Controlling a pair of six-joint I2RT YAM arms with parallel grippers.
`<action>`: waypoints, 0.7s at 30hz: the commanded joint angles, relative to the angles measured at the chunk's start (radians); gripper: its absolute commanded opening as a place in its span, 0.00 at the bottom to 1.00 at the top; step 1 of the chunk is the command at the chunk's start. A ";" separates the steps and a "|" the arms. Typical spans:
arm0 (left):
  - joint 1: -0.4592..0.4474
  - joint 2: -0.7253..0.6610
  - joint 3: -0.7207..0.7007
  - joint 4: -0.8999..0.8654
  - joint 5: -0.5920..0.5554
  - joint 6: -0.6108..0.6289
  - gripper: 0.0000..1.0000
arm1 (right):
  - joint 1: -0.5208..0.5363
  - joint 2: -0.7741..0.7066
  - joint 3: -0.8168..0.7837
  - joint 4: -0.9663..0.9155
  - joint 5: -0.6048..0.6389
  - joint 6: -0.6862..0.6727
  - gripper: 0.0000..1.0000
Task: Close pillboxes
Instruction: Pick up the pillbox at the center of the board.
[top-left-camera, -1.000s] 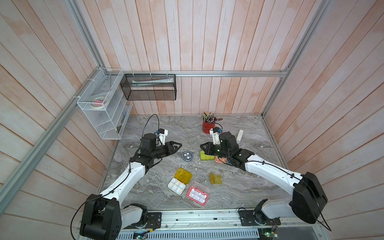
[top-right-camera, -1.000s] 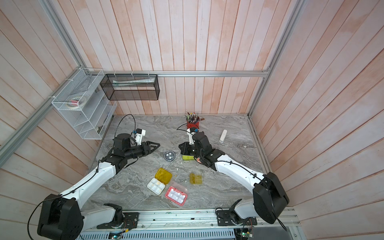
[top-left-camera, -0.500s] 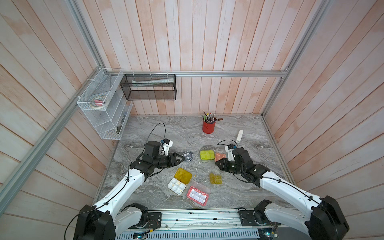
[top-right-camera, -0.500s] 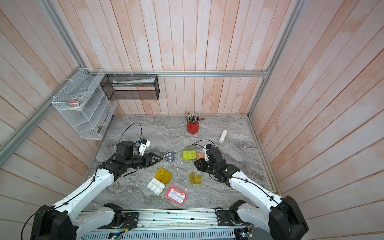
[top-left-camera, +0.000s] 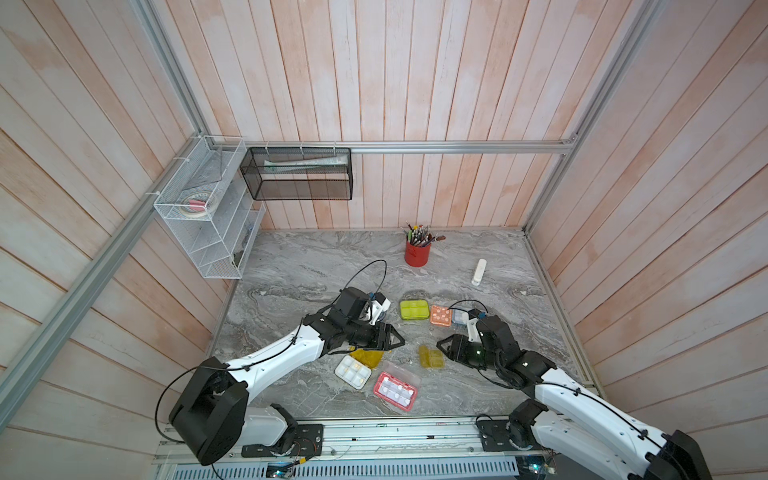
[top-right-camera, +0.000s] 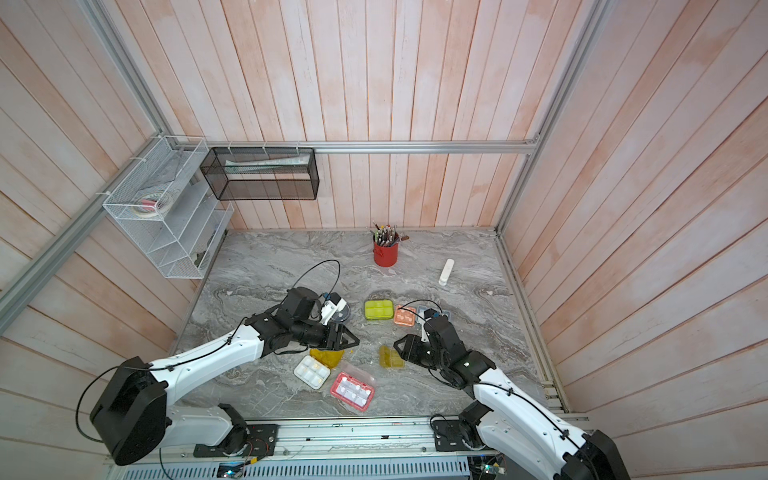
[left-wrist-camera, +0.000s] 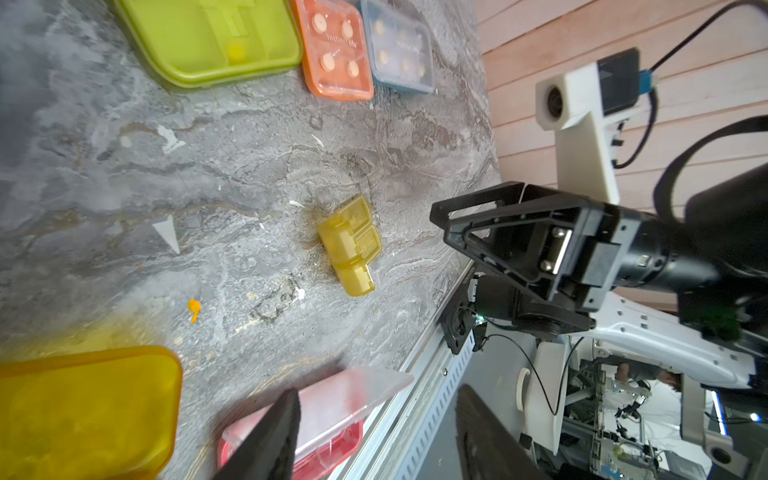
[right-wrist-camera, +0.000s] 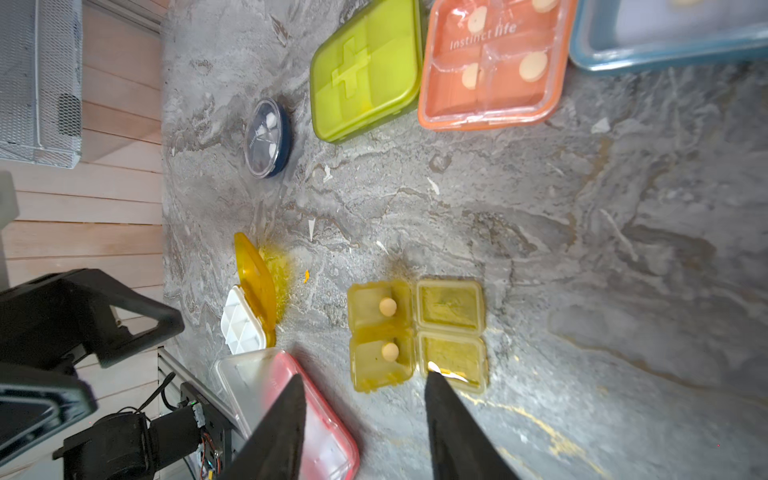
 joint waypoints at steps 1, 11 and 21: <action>-0.041 0.063 0.073 0.019 -0.037 0.043 0.62 | -0.008 -0.035 0.020 -0.100 0.043 0.004 0.53; -0.095 0.287 0.254 -0.069 -0.062 0.133 0.62 | -0.169 -0.068 0.023 -0.134 -0.011 -0.103 0.56; -0.104 0.394 0.292 -0.066 -0.039 0.141 0.62 | -0.300 -0.043 0.012 -0.079 -0.108 -0.166 0.56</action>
